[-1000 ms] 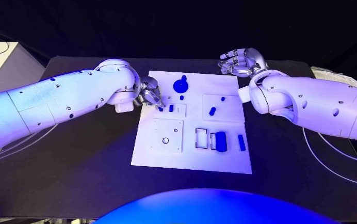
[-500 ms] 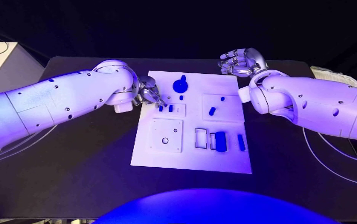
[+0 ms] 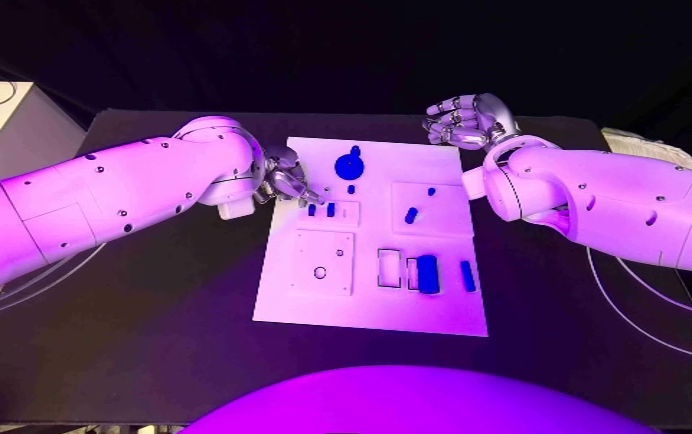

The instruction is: Assemble the parts on the task board

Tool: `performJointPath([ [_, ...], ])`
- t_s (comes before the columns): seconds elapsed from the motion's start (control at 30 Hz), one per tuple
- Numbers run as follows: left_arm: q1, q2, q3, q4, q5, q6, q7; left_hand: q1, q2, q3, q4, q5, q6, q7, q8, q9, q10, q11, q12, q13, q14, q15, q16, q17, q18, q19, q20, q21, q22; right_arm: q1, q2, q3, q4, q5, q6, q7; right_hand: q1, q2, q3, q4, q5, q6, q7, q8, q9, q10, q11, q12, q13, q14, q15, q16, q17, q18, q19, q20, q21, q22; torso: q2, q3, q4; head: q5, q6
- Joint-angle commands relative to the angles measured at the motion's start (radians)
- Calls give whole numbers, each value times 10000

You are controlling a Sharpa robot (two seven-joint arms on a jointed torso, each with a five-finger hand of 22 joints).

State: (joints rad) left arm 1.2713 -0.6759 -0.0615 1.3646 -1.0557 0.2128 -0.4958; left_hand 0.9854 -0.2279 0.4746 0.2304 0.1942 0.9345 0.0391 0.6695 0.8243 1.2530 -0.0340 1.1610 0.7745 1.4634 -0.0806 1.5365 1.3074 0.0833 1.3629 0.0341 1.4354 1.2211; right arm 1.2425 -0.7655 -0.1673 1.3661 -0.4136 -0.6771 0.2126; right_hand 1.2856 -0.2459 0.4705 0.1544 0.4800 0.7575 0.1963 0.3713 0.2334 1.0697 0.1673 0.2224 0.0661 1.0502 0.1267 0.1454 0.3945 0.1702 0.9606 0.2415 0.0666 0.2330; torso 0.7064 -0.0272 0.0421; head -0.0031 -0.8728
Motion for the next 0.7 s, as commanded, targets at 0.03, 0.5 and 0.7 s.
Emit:
performJointPath([
  [0.03,0,-103,68,153,652,-435,242,45,-56,-101,33,-46,38,-6,-57,-4,8,40,-19,-104,836,-41,-36,1759,-84,-8,-56,-69,-85,-10,-4,1,23,-31,158,129,-36,22,-1,-36,54,-69,436,55,-17,-52,32,47,-14,-27,27,-65,-17,136,-27,19,20,-9,3,1,-2,6,2],
  [0.5,3,-480,342,640,1910,-2619,3659,3261,167,616,-585,139,-1839,936,-954,-669,-3360,921,-1828,-2504,-1758,774,-2616,-2788,966,-4132,588,-3450,-5768,-15,-37,1,26,-29,114,140,-43,31,7,-40,59,-72,436,58,-21,-56,32,50,-15,-27,29,-72,-31,136,-24,20,22,-39,1,1,12,-44,2],
  [0.7,-75,-261,208,729,374,-3685,5057,3868,-265,1856,-1550,69,-2667,1176,-2306,-2324,-4605,1206,-3401,-3773,-3514,1047,-3645,-4791,997,-4375,881,-3599,-5781,-15,-38,1,29,-9,128,156,-39,34,11,-44,61,-71,435,59,-22,-57,31,51,-15,-27,28,-72,-33,136,-23,20,22,-43,7,-5,-1,-57,2],
])
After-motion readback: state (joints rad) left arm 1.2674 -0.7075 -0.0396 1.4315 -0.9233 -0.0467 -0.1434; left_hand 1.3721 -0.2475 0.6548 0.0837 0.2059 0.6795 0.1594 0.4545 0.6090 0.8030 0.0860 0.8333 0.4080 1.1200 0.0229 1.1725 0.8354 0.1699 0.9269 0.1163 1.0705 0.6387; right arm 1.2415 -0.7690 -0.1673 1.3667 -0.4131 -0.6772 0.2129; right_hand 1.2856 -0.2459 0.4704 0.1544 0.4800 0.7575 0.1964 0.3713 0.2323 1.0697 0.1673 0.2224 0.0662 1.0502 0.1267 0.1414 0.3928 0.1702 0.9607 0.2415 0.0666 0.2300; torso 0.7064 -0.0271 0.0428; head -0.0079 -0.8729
